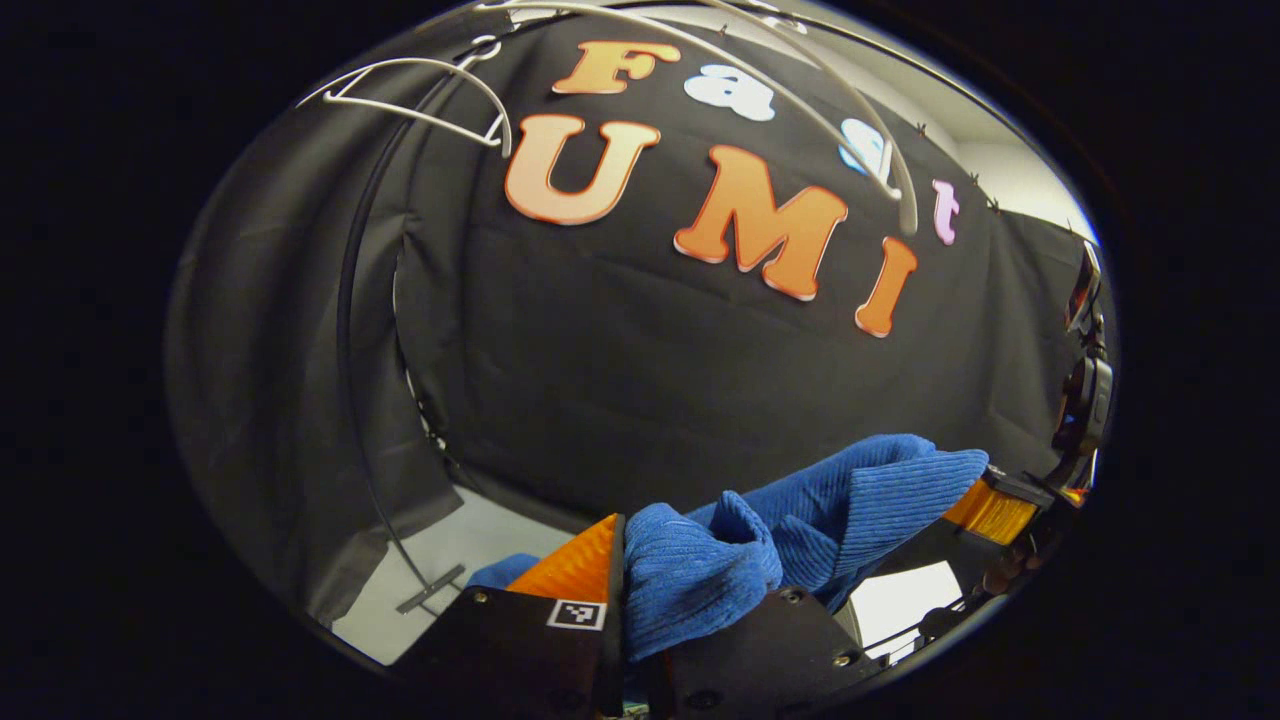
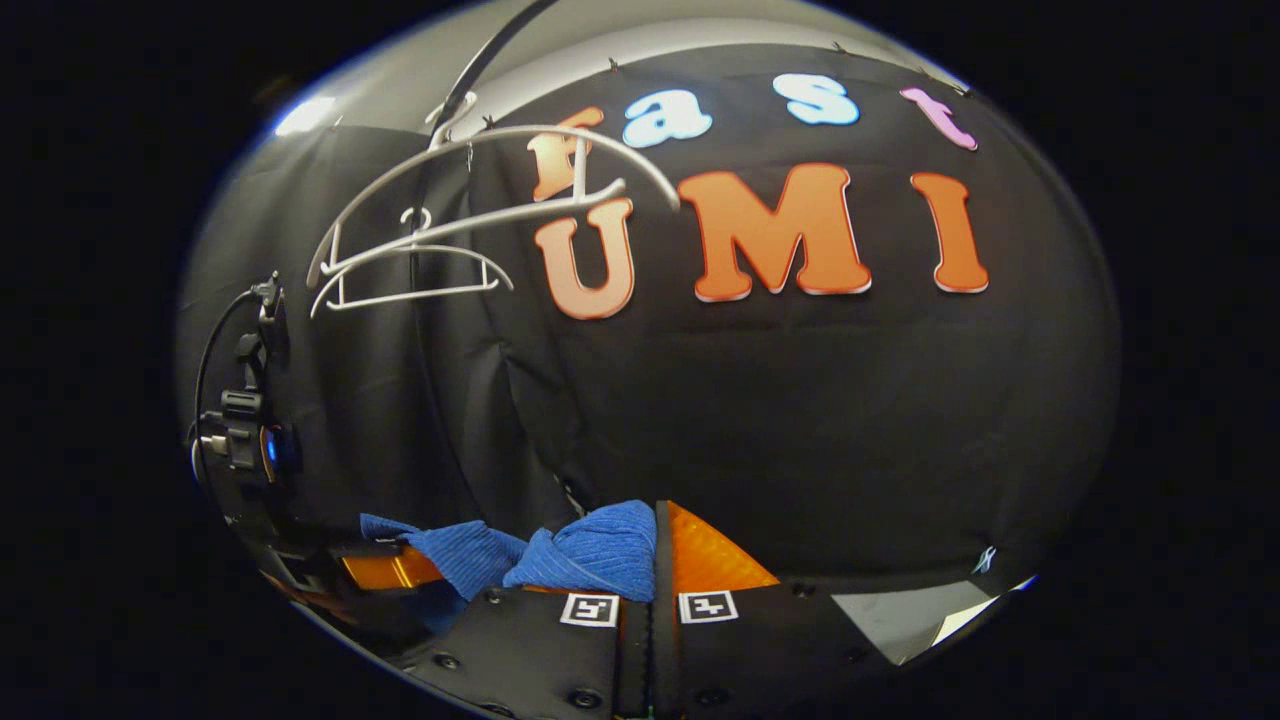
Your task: Grasp the clothes on the hanger with both hands and then place them into the laundry hamper below.
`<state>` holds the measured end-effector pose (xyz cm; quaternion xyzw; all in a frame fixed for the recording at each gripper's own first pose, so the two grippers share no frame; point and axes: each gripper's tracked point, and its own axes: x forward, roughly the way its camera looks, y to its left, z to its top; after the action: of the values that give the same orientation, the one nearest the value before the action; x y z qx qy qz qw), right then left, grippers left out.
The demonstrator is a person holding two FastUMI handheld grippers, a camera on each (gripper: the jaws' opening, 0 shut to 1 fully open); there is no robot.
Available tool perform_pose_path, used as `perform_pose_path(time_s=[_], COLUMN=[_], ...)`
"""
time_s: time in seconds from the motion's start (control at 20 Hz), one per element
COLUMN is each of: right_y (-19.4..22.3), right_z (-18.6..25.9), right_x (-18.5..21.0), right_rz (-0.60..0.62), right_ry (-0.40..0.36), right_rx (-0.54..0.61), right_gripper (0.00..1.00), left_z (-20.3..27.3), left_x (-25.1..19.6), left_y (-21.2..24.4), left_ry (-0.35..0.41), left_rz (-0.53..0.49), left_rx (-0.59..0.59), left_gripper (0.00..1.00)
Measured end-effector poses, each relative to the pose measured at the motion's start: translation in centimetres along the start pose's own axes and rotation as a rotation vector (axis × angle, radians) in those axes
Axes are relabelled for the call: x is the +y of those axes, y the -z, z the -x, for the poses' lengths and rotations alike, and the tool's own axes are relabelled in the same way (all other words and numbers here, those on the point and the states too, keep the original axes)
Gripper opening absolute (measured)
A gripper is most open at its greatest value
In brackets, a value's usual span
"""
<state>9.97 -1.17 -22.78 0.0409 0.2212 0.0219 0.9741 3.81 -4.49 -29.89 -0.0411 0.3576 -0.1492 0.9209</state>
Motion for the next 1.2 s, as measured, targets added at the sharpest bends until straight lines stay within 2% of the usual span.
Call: perform_pose_path(time_s=[0.1,0.3,0.6,0.7,0.75,0.8,0.85,0.9,0.95,1.15,1.2], right_y=[3.8,10.3,21.3,23.8,24.8,25.9,26.8,27.5,28.1,28.7,28.8], right_z=[-0.6,-1.7,-2.2,-2.2,-2.1,-2.0,-1.3,-0.6,-0.4,0.2,0.4], right_x=[0.0,-0.3,-1.3,-1.5,-1.5,-1.4,-1.4,-1.2,-1.0,-0.3,-0.5], right_rz=[-0.023,-0.047,-0.085,-0.06,-0.043,-0.024,-0.01,-0.01,-0.011,0.001,0.005], right_ry=[0.003,0.008,0.037,0.042,0.042,0.043,0.044,0.034,0.029,0.014,0.02], right_rx=[0.094,0.24,0.506,0.572,0.6,0.629,0.658,0.684,0.698,0.708,0.703], right_gripper=[0.09,0.09,0.09,0.11,0.16,0.16,0.16,0.16,0.26,0.85,1.0], left_z=[-0.2,-1.7,-1.8,-1.4,-1.1,-0.9,-0.6,-0.4,-0.2,0.6,0.8], left_x=[-0.2,0.5,2.7,3.4,3.6,3.6,3.8,4.0,4.3,5.5,5.7], left_y=[3.1,7.2,15.3,17.1,17.9,18.4,18.8,19.4,20.0,21.1,21.2], left_ry=[-0.018,-0.05,-0.113,-0.132,-0.134,-0.129,-0.135,-0.136,-0.143,-0.185,-0.191], left_rz=[0.007,0.053,0.095,0.095,0.105,0.117,0.125,0.13,0.133,0.146,0.155], left_rx=[0.087,0.189,0.358,0.39,0.403,0.419,0.436,0.453,0.465,0.484,0.487], left_gripper=[0.13,0.14,0.29,0.32,0.33,0.36,0.5,0.58,0.65,0.97,0.97])
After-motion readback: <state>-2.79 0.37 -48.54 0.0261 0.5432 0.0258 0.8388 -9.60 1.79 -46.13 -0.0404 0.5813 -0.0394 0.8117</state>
